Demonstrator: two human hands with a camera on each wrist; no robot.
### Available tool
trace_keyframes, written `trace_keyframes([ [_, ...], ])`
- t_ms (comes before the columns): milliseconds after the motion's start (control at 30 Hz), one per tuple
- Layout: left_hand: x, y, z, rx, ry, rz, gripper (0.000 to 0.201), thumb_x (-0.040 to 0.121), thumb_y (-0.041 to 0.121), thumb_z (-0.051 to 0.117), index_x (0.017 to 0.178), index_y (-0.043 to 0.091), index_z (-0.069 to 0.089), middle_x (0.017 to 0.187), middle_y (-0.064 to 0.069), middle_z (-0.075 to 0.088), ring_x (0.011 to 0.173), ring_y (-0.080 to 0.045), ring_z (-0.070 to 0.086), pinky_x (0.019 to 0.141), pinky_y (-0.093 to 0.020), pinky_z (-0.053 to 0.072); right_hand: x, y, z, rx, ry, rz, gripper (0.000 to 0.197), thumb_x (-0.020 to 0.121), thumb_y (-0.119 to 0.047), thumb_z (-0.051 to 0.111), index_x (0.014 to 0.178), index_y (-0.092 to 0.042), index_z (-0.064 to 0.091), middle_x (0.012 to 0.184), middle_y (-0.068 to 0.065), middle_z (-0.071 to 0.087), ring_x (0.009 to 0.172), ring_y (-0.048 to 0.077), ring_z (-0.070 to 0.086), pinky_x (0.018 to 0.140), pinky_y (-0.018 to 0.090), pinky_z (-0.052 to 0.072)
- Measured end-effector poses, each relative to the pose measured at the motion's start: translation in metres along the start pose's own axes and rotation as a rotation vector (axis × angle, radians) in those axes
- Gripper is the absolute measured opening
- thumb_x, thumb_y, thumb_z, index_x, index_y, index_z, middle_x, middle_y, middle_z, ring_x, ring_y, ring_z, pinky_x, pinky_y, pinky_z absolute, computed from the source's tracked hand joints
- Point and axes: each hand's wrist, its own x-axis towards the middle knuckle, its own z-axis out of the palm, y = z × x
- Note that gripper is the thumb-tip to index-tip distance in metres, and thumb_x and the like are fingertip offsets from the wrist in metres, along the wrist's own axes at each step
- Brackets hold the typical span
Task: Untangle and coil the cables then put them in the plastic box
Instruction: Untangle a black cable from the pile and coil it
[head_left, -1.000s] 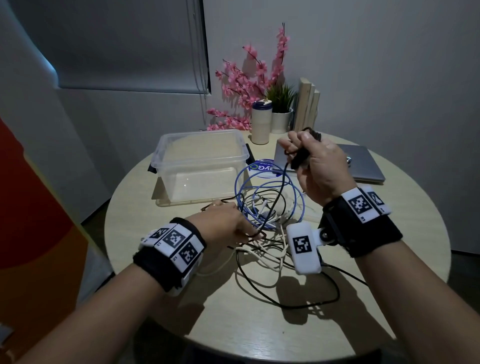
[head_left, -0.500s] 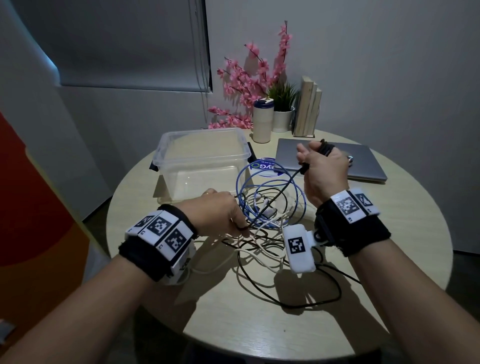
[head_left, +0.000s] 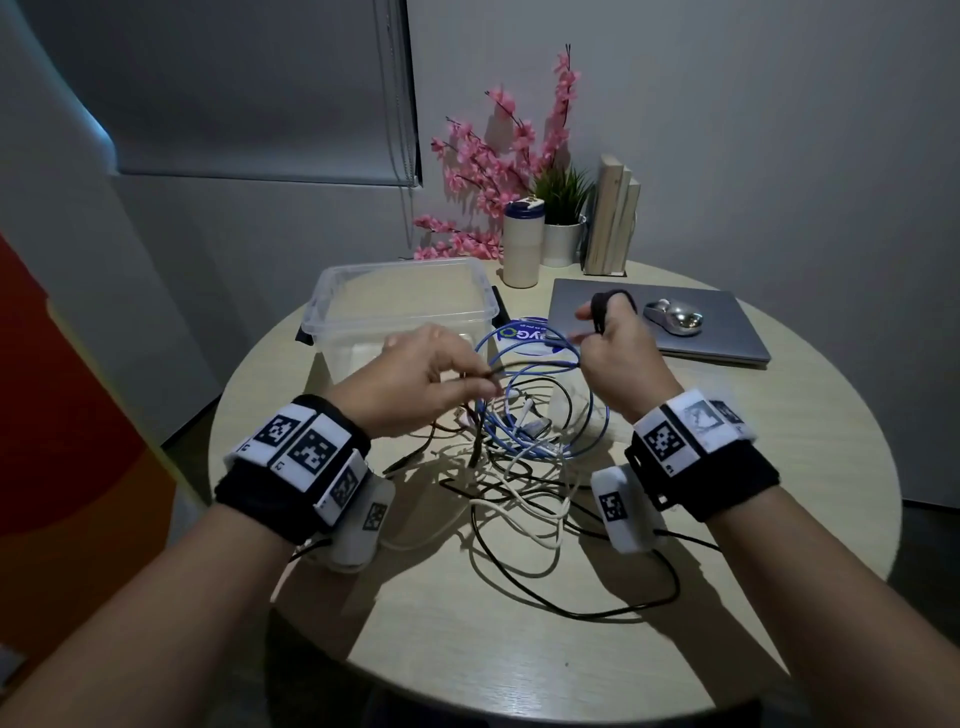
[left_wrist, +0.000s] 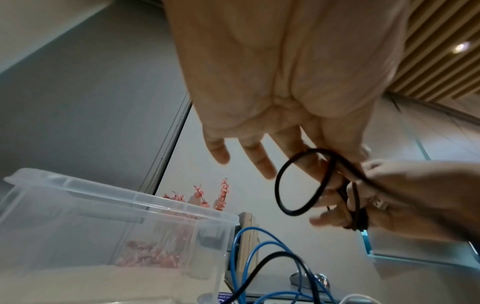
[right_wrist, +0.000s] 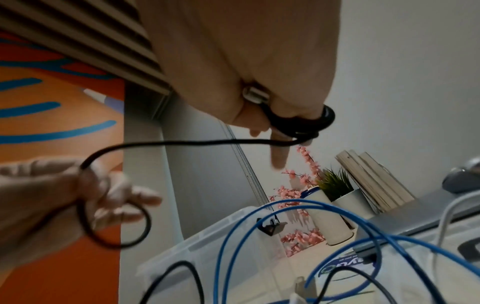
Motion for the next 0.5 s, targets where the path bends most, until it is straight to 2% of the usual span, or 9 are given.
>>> trace_keyframes([
  [33,0.001,-0.001,-0.001,-0.001,0.083,0.001,0.023,0.075,0.067,0.048,0.087,0.055,0.063,0.082,0.025,0.062,0.1,-0.007,0.051,0.099,-0.054,0.035,-0.001,0.0,0.001,-0.029,-0.033,-0.001,0.026,0.092,-0.002,0.037,0.114,-0.012,0.045,0.11,0.01,0.053,0.097,0.025,0.061,0.064,0.031,0.044],
  [100,0.004,-0.001,-0.005,0.008,0.253,-0.02,0.02,0.081,0.06,0.051,0.083,0.048,0.067,0.084,0.024,0.061,0.103,-0.011,0.049,0.1,-0.055,0.033,-0.004,0.0,0.004,-0.049,-0.063,-0.006,0.022,0.093,-0.006,0.036,0.112,-0.011,0.046,0.11,0.005,0.054,0.096,0.025,0.061,0.071,0.036,0.049],
  [167,0.008,0.0,-0.006,0.052,0.387,-0.057,0.015,0.088,0.046,0.052,0.076,0.045,0.06,0.086,0.018,0.063,0.102,-0.013,0.048,0.1,-0.045,0.027,-0.005,-0.003,0.005,0.009,-0.114,-0.017,0.016,0.098,-0.019,0.038,0.105,-0.011,0.05,0.102,0.005,0.063,0.091,0.02,0.062,0.076,0.042,0.052],
  [233,0.011,0.003,-0.004,0.111,0.467,-0.123,0.022,0.094,0.039,0.048,0.073,0.043,0.054,0.087,0.015,0.065,0.102,-0.011,0.049,0.088,-0.03,0.017,-0.009,-0.009,0.005,0.056,-0.242,-0.017,0.033,0.098,-0.04,0.041,0.096,-0.01,0.055,0.083,0.007,0.065,0.072,0.015,0.059,0.065,0.036,0.048],
  [267,0.012,0.003,-0.003,0.135,0.495,-0.147,0.024,0.096,0.036,0.046,0.074,0.04,0.053,0.085,0.016,0.064,0.101,-0.011,0.05,0.085,-0.03,0.016,-0.011,-0.012,0.005,0.043,-0.298,-0.033,0.041,0.095,-0.046,0.045,0.094,-0.008,0.059,0.077,0.01,0.064,0.067,0.015,0.055,0.063,0.033,0.045],
  [333,0.014,0.003,-0.001,0.168,0.52,-0.179,0.025,0.097,0.038,0.043,0.074,0.037,0.052,0.08,0.018,0.063,0.1,-0.012,0.05,0.09,-0.034,0.019,-0.013,-0.015,0.005,-0.019,-0.372,-0.08,0.044,0.089,-0.049,0.053,0.09,-0.007,0.065,0.074,0.01,0.062,0.065,0.014,0.051,0.062,0.03,0.042],
  [400,0.014,0.003,0.003,0.209,0.482,-0.237,0.025,0.098,0.038,0.041,0.077,0.033,0.054,0.081,0.018,0.06,0.103,-0.011,0.045,0.09,-0.032,0.015,-0.015,-0.016,0.005,0.019,-0.41,-0.086,0.039,0.092,-0.044,0.053,0.075,-0.011,0.064,0.066,0.004,0.056,0.056,0.012,0.046,0.056,0.027,0.04],
  [467,0.012,0.002,0.007,0.283,0.372,-0.286,0.027,0.099,0.038,0.039,0.083,0.028,0.058,0.09,0.014,0.058,0.11,-0.013,0.041,0.096,-0.036,0.014,-0.015,-0.018,0.004,0.201,-0.411,-0.063,0.043,0.097,-0.038,0.046,0.062,-0.014,0.053,0.053,-0.001,0.043,0.045,0.011,0.034,0.048,0.024,0.032],
  [500,0.011,0.003,0.01,0.33,0.312,-0.301,0.028,0.1,0.037,0.038,0.087,0.026,0.06,0.096,0.01,0.058,0.114,-0.015,0.039,0.1,-0.039,0.014,-0.014,-0.019,0.003,0.338,-0.4,-0.029,0.044,0.099,-0.035,0.043,0.06,-0.013,0.047,0.049,-0.004,0.037,0.043,0.01,0.029,0.046,0.022,0.027],
])
